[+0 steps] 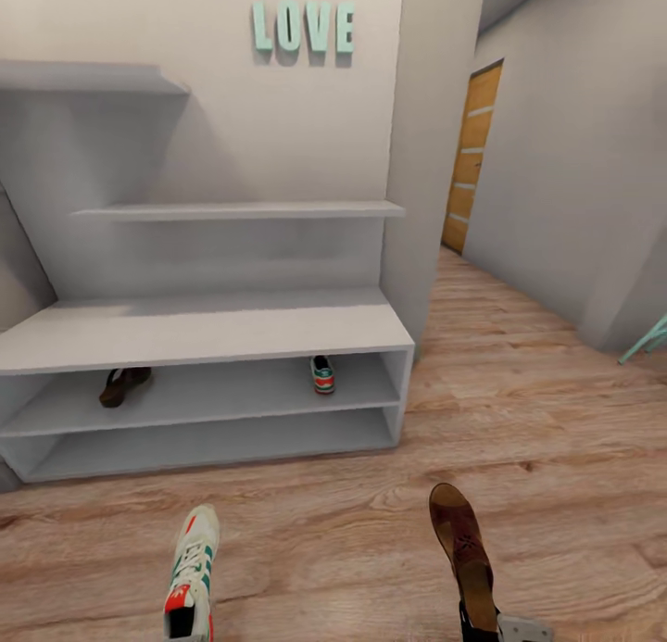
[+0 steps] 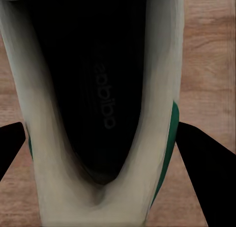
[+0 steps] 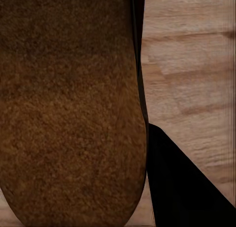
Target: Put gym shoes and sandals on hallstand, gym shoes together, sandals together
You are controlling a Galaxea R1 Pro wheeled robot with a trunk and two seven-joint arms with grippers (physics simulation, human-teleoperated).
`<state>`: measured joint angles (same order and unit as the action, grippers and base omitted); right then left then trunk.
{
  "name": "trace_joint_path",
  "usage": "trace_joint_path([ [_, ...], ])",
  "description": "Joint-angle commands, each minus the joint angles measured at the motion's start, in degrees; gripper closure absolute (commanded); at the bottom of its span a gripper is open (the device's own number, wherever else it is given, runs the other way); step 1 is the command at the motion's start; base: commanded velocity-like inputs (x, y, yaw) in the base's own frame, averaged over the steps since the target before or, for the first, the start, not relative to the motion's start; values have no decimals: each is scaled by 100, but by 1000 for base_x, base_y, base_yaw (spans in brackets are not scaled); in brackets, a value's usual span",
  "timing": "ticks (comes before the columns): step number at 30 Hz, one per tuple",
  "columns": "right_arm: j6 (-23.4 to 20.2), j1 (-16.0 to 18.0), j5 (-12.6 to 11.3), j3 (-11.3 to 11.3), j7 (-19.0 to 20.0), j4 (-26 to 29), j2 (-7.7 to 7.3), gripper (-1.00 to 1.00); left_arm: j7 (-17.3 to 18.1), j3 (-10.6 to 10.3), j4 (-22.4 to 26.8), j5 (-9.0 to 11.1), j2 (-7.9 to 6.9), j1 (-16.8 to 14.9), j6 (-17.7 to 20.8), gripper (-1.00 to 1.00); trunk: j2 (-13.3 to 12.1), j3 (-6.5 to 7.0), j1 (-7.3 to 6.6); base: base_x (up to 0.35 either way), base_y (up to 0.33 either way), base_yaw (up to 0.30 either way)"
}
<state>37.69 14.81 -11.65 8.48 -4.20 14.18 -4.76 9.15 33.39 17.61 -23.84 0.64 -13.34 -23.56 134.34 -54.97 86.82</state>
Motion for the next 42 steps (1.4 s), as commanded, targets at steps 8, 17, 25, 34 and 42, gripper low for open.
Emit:
trace_joint_path([
  [8,1,4,-39,48,-17,-3,1,100,55,1,51,-49,60,-84,30,100,2,21,-1,0,0,-230],
  [17,1,4,-44,27,-24,0,-36,100,32,-241,93,-42,46,-511,127,100,2,26,-1,0,0,-35],
  [25,-6,4,-93,-31,-43,22,-404,100,20,-243,92,-40,104,-1208,571,100,2,26,-1,0,0,-1],
  [34,-26,4,-112,-1040,-41,64,-900,100,19,-255,102,-41,129,-2191,1958,100,2,26,-1,0,0,0],
  [42,-151,4,-120,-1573,-38,77,-1310,100,-26,-258,102,-40,130,-2741,2620,100,2,26,-1,0,0,0],
])
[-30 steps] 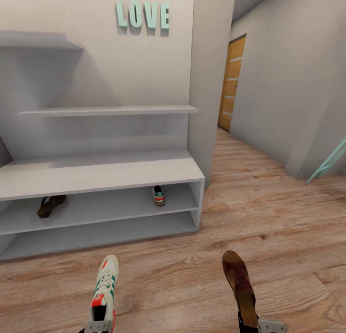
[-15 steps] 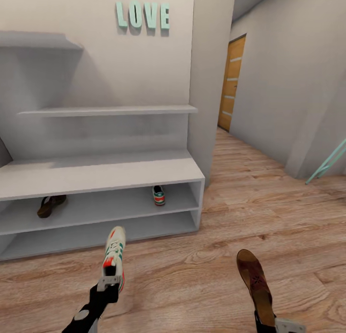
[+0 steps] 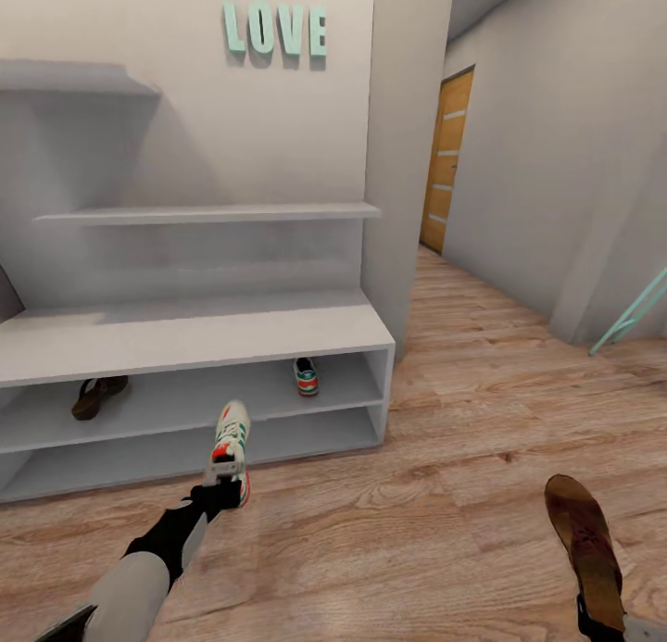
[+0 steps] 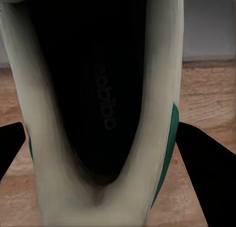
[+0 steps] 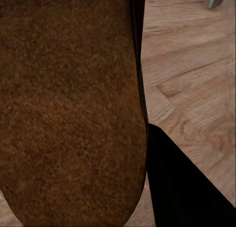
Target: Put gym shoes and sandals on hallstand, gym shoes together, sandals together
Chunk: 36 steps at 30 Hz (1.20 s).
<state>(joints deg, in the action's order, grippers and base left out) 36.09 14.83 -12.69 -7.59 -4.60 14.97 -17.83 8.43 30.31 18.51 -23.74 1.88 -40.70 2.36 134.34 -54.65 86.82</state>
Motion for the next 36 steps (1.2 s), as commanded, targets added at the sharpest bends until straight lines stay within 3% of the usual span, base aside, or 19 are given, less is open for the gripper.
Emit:
trace_joint_path([
  [1,-39,3,-17,22,3,3,-43,100,42,50,12,-51,1,-49,90,100,2,-6,-1,0,0,0],
  [5,-420,3,-21,-219,3,184,-286,100,30,45,17,-58,-29,-322,505,100,2,-6,-1,0,0,0],
  [11,-635,3,-12,-1325,28,306,-534,100,27,38,15,-64,-30,-618,824,100,2,-6,-1,0,0,0],
  [13,-645,3,-9,-1478,78,303,-621,100,27,37,16,-67,-29,-675,964,100,2,-6,-1,0,0,0],
  [20,-656,3,2,-1622,198,284,-706,100,30,32,21,-70,-44,-857,1316,100,2,-6,-1,0,0,0],
  [25,-656,3,6,-1597,272,285,-627,100,64,28,29,-70,-69,-856,1326,100,2,-6,-1,0,0,0],
  [31,-656,3,-2,-1596,349,317,-399,100,78,-97,30,-70,-84,-875,1336,100,2,-6,-1,0,0,0],
  [36,-656,3,-5,-1597,354,322,-374,100,79,-156,30,-70,-77,-877,1339,100,203,-119,109,0,0,0],
])
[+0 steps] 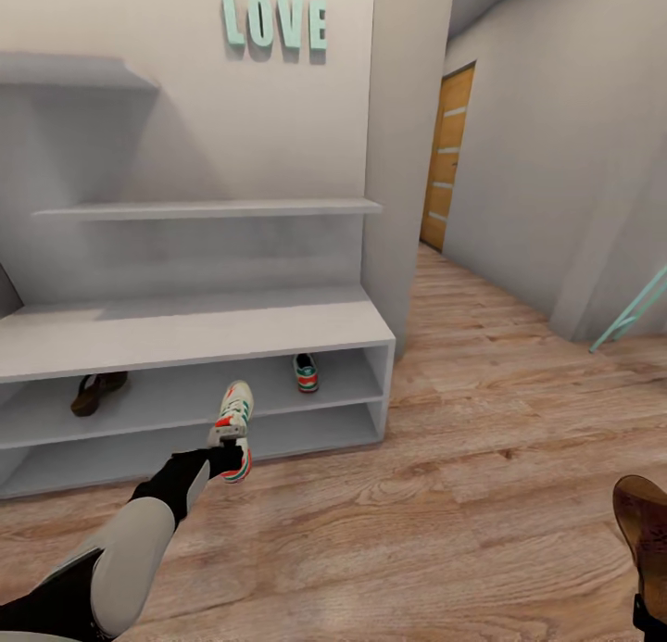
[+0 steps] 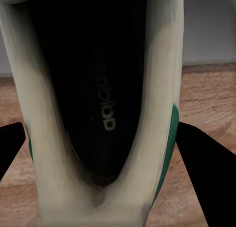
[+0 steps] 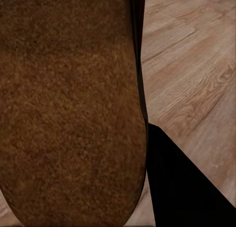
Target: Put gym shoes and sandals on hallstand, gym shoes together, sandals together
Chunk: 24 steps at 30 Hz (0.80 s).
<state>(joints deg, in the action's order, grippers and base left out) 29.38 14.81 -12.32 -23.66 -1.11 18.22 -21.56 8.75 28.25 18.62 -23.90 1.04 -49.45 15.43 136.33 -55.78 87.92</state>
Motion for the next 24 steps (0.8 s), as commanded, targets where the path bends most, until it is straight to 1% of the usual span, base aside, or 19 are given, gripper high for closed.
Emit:
trace_joint_path([
  [1,15,4,-42,10,5,-3,0,100,47,46,19,-54,8,-3,35,100,44,-32,21,0,0,0],
  [10,15,4,-43,10,6,-2,2,100,48,34,19,-56,3,-3,38,100,405,-273,219,0,0,0],
  [16,20,4,-38,10,6,-6,2,100,44,31,19,-62,1,3,36,100,405,-314,219,0,0,0],
  [24,24,4,-34,10,6,-11,10,100,33,32,19,-63,-3,22,31,100,405,-323,219,0,0,0],
])
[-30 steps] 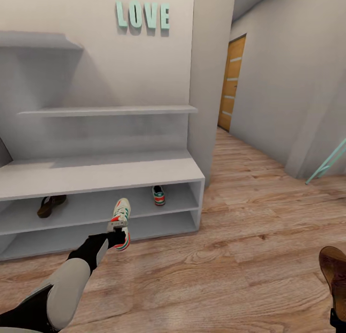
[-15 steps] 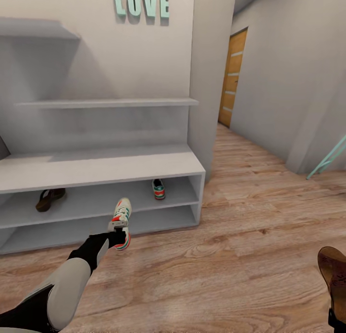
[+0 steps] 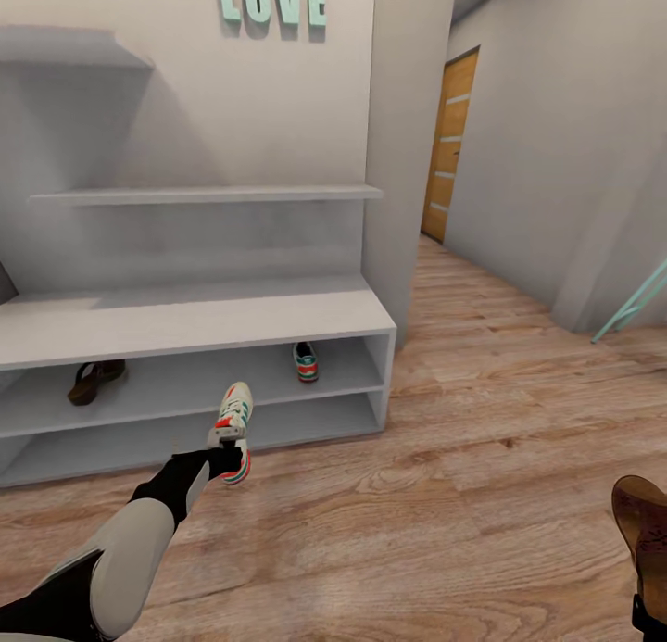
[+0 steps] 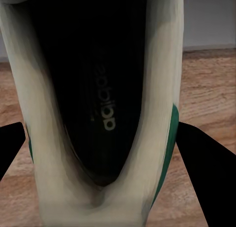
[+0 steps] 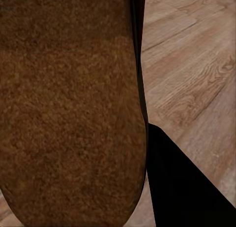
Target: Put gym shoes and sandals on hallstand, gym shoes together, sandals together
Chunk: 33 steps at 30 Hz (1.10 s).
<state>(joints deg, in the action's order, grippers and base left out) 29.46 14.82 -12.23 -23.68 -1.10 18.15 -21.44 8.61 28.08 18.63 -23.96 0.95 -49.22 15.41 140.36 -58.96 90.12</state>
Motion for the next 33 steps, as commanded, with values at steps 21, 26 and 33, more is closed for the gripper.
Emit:
trace_joint_path([
  [21,16,3,-43,12,5,-4,-2,100,10,57,25,-65,1,9,32,100,2,-6,-1,184,-61,0],
  [26,16,3,-43,12,5,-4,-4,100,9,57,26,-65,1,9,32,100,2,-6,-1,53,-20,0],
  [33,16,3,-43,12,5,-4,-3,100,9,51,201,-62,10,35,32,100,2,-6,-1,76,-4,0],
])
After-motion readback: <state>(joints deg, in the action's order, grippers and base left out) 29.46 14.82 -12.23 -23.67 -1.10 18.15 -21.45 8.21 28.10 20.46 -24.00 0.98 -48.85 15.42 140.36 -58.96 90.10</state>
